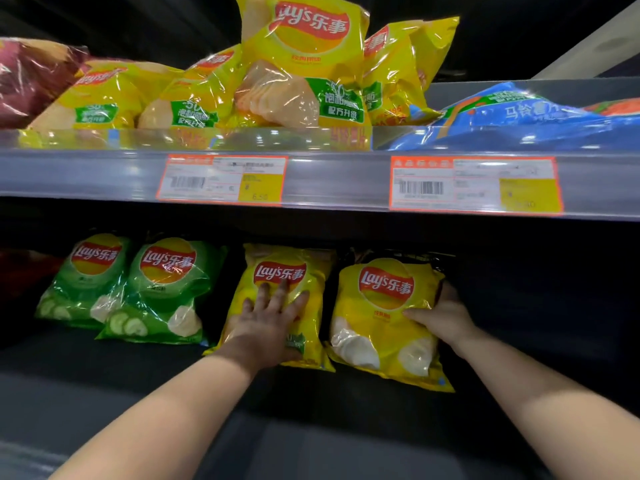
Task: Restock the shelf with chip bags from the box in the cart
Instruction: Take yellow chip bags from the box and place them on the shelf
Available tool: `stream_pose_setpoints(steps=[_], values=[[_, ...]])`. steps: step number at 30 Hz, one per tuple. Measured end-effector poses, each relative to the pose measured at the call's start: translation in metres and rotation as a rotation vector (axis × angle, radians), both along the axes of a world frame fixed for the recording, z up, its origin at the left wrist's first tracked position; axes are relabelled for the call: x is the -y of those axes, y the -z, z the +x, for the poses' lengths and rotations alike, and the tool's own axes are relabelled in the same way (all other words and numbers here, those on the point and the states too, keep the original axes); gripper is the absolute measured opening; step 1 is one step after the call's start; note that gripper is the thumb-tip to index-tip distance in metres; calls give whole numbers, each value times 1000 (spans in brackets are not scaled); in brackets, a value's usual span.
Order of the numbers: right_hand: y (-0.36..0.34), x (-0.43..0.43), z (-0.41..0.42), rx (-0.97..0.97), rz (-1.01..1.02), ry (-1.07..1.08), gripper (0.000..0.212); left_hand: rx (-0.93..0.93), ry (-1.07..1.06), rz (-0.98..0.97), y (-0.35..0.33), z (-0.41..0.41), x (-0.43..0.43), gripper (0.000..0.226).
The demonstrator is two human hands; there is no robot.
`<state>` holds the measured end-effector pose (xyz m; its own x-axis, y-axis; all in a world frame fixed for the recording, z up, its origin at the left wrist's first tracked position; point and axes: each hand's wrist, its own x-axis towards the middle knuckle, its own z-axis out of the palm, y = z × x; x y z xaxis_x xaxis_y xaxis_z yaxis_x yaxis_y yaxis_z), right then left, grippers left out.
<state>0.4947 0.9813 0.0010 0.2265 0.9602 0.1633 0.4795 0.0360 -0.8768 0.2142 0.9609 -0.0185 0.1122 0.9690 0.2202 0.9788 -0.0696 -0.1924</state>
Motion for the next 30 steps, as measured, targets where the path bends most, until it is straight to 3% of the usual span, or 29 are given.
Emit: stream_pose_setpoints(steps=[2, 5, 8, 11, 21, 30], values=[[-6, 3, -1, 167, 81, 74, 104, 1, -7, 7, -2, 1, 4, 105], [-18, 16, -11, 515, 225, 108, 86, 17, -7, 35, -6, 2, 14, 99], [-27, 32, -29, 899, 273, -14, 69, 23, -19, 50, -11, 0, 27, 92], [-28, 48, -54, 1099, 258, -162, 67, 8, -47, 53, -15, -7, 44, 85], [-32, 106, -188, 1158, 268, -442, 70, 23, -113, 174, -15, -99, 155, 75], [-1, 246, -390, 1209, 458, -848, 69, 77, -455, 52, 27, -276, 350, 80]])
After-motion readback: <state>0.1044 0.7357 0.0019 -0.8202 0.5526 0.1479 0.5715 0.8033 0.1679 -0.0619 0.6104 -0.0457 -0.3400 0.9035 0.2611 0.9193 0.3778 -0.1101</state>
